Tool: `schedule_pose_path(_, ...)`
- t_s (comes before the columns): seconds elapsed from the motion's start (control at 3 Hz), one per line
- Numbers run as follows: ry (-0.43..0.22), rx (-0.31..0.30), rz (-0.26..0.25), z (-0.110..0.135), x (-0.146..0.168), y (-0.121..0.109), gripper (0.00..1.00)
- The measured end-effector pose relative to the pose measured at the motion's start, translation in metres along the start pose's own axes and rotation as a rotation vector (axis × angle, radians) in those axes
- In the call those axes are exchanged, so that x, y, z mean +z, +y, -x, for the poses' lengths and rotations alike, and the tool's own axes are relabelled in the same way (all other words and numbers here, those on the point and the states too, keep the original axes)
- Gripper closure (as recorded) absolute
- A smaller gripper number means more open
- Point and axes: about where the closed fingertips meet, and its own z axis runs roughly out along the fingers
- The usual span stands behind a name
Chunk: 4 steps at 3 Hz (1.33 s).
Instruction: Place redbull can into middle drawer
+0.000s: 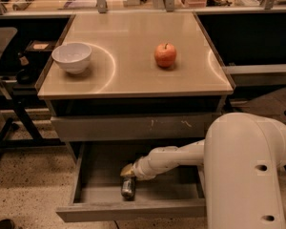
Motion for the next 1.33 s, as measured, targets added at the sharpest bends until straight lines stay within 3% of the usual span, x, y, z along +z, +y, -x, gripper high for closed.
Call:
schedule_pose_path(0.67, 0.0, 0.0, 0.0, -0.0001, 0.0001, 0.0, 0.12)
schedule_pose_path(1.0, 0.0, 0.0, 0.0, -0.0001, 0.0001, 0.0, 0.0)
schedule_pose_path(1.33, 0.0, 0.0, 0.0, -0.0001, 0.0001, 0.0, 0.0)
